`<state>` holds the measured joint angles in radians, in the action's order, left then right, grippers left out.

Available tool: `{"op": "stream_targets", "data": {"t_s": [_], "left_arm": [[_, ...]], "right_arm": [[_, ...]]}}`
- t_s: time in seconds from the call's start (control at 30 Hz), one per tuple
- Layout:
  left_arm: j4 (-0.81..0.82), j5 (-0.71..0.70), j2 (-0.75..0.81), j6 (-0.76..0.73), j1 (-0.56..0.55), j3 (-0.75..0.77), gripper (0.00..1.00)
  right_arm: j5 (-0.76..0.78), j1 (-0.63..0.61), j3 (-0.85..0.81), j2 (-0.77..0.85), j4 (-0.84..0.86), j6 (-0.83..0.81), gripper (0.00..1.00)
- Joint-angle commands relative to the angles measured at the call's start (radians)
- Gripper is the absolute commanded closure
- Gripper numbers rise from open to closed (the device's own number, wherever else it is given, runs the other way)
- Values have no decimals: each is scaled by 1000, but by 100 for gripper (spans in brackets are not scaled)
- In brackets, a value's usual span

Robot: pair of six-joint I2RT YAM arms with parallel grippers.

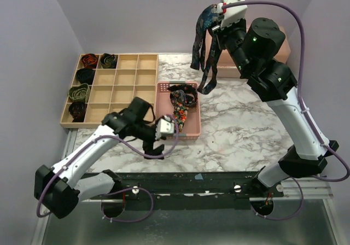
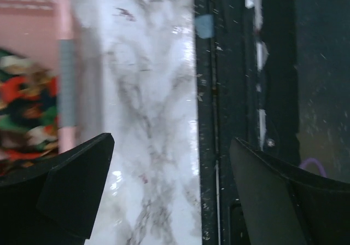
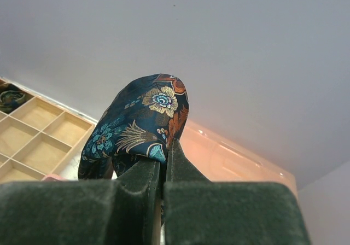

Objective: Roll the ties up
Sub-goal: Move the bin to the center of the board, then move the bin to the corner of the board.

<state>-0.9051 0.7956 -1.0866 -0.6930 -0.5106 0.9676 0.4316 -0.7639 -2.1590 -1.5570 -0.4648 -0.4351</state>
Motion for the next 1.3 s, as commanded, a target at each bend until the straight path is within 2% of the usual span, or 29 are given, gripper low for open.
{"op": "stream_targets", "data": {"t_s": [0.0,0.17,0.2,0.27,0.43,0.53,0.67,0.83,0.9,0.97,1.1,1.17,1.27], "left_arm": [[147,-59,-73,27,-172,-110,7],[308,-100,-274,198,-172,-64,7],[380,-117,-374,252,-128,-21,8],[446,-150,-428,303,-84,32,8],[537,-349,-606,419,32,279,6],[480,-336,-694,428,80,444,4],[509,-262,-637,400,85,444,2],[635,-156,-432,434,95,262,2],[625,-115,-385,400,90,213,2],[587,-106,-365,360,70,193,2],[583,-123,-309,383,74,158,2],[610,-119,-270,408,93,126,2],[615,-125,-219,405,115,82,2]], "right_arm": [[49,19,49,62,-1,-3,100],[94,36,116,108,21,-21,100],[89,53,137,125,10,5,100],[80,61,154,133,-5,17,100],[52,80,188,149,-32,51,100],[29,91,221,160,-57,81,100],[-27,102,268,171,-99,136,100],[-157,101,277,159,-150,202,100],[-164,101,277,143,-150,216,100],[-111,101,282,130,-130,219,100],[143,110,363,126,-42,172,100],[152,159,441,149,-34,166,100],[-44,326,461,171,-134,238,100]]}}
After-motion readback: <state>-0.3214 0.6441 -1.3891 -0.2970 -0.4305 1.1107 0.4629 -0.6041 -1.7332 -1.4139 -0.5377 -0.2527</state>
